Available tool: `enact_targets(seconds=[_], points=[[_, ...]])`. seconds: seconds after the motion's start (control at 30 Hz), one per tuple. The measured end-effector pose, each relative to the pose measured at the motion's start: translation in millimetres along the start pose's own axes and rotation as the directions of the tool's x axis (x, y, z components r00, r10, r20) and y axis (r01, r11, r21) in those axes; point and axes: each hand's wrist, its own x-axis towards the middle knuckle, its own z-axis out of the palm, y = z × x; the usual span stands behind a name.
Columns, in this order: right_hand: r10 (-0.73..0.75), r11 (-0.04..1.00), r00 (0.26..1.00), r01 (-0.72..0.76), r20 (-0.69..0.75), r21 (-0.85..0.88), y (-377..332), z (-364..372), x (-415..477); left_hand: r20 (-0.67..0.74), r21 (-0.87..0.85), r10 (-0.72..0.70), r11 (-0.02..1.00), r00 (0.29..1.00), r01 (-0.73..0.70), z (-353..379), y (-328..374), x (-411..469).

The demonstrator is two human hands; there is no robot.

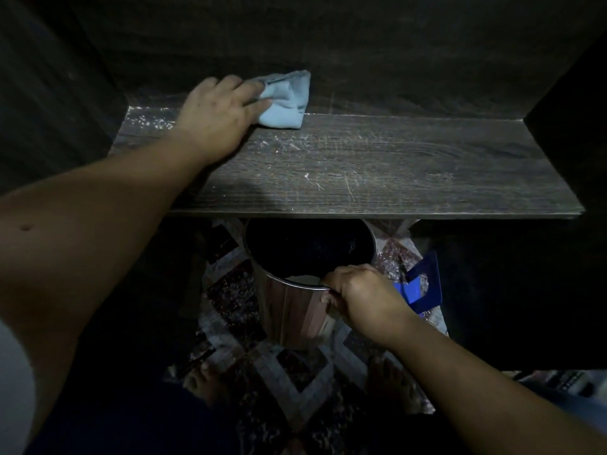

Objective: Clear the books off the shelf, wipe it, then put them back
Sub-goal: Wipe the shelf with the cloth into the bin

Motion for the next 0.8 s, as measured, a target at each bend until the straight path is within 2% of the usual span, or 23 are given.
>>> enact_targets(seconds=[0.1, 0.23, 0.37, 0.47, 0.57, 0.8], points=[[0.007, 1.000, 1.000, -0.007, 0.025, 0.002, 1, 1, -1, 0.027, -0.158, -0.050, 0.986, 0.998, 0.053, 6, 2, -5], [0.026, 0.999, 0.999, -0.026, 0.029, 0.026, -2, 3, -2, 0.094, -0.357, -0.143, 0.919, 0.985, 0.168, 5, 5, -6], [0.046, 0.998, 0.998, -0.047, 0.046, 0.029, -5, 2, -4, 0.177, -0.508, -0.300, 0.788, 0.937, 0.349, -1, 13, 1], [0.038, 0.999, 0.999, -0.039, 0.032, 0.016, -7, -1, -4, 0.265, -0.535, -0.372, 0.711, 0.890, 0.457, -5, 16, 4], [0.039, 0.999, 0.999, -0.039, 0.024, 0.020, -7, -2, -3, 0.313, -0.512, -0.327, 0.733, 0.892, 0.448, -6, 18, 5], [0.027, 1.000, 1.000, -0.027, 0.002, 0.005, -2, -6, -2, 0.297, -0.490, -0.235, 0.795, 0.926, 0.358, -11, 31, -9]])
